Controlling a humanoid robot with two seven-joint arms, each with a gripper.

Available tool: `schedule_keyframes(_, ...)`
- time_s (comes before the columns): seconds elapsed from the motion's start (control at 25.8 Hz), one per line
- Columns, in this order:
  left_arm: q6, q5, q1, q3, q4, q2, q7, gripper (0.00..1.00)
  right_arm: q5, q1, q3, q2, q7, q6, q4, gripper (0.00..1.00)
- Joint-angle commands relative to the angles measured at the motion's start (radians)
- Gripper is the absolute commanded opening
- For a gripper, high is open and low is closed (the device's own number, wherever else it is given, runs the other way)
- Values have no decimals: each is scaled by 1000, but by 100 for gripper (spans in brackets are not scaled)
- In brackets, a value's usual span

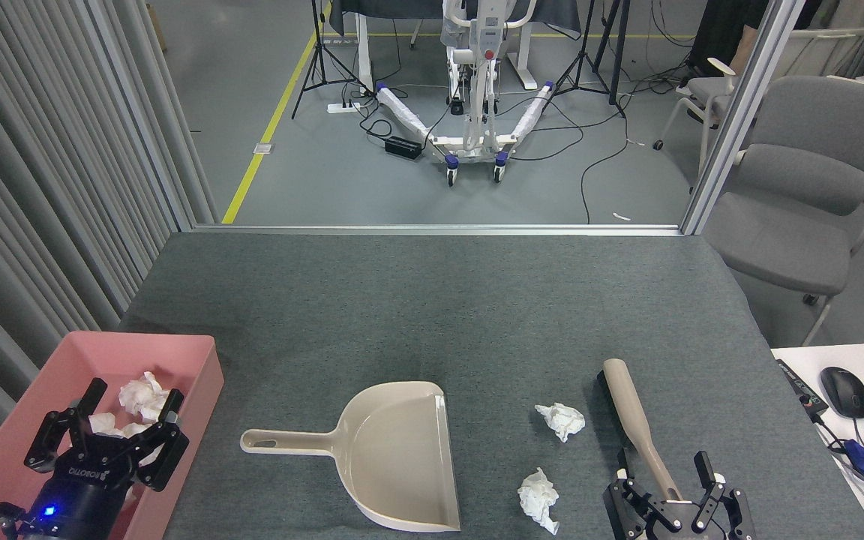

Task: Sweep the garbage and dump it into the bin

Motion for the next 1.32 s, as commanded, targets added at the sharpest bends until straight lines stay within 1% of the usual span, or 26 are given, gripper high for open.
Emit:
schedule_keyframes(0.0,-5,-2,-1,-1,-1,0,-4,100,-2,0,1,0,4,-1,0,98)
schedule_keyframes(1.28,-7,0,7,2,-13,-3,-6,100,-2,2,1,-1,5,-1,-2,98)
